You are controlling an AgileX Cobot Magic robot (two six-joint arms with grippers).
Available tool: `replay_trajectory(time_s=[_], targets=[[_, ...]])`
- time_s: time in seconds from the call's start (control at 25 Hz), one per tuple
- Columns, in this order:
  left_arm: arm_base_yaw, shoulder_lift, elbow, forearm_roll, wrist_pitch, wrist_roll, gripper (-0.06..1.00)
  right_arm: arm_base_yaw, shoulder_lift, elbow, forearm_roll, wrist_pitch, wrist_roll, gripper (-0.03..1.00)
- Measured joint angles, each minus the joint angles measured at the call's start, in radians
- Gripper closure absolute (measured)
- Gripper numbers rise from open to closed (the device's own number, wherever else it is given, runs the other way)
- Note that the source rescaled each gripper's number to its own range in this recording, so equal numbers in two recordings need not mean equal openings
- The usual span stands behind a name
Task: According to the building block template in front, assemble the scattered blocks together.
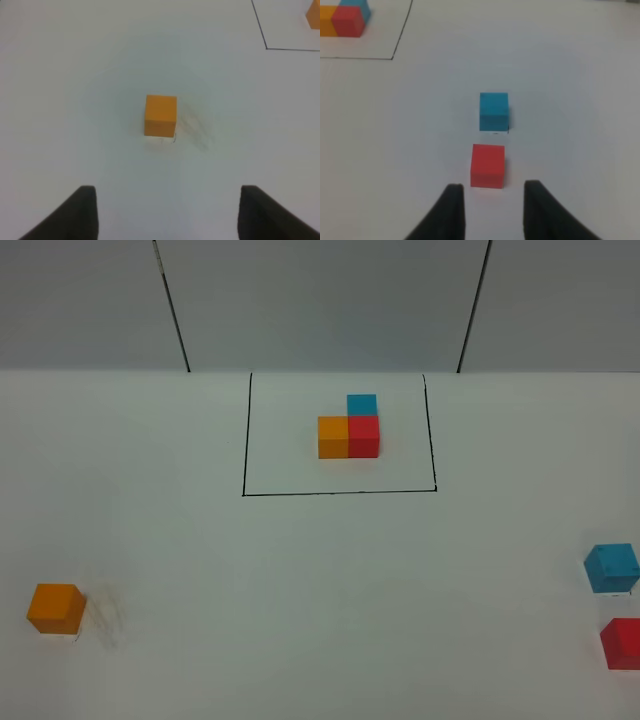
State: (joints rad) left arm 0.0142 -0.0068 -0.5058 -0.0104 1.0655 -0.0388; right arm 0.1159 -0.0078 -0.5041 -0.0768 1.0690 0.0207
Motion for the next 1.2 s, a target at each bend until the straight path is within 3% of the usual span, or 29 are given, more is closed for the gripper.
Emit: replay_trajectory(time_s=[0.96,1.2], targets=[[0.0,0.004,0.0,0.0,0.0,-0.003,0.61,0.0,0.0,0.0,0.0,0.0,0.0,0.97],[0.0,0.195,-0.035,0.0,-0.012,-0.069,0.61,0.0,0.0,0.0,0.0,0.0,0.0,0.97]])
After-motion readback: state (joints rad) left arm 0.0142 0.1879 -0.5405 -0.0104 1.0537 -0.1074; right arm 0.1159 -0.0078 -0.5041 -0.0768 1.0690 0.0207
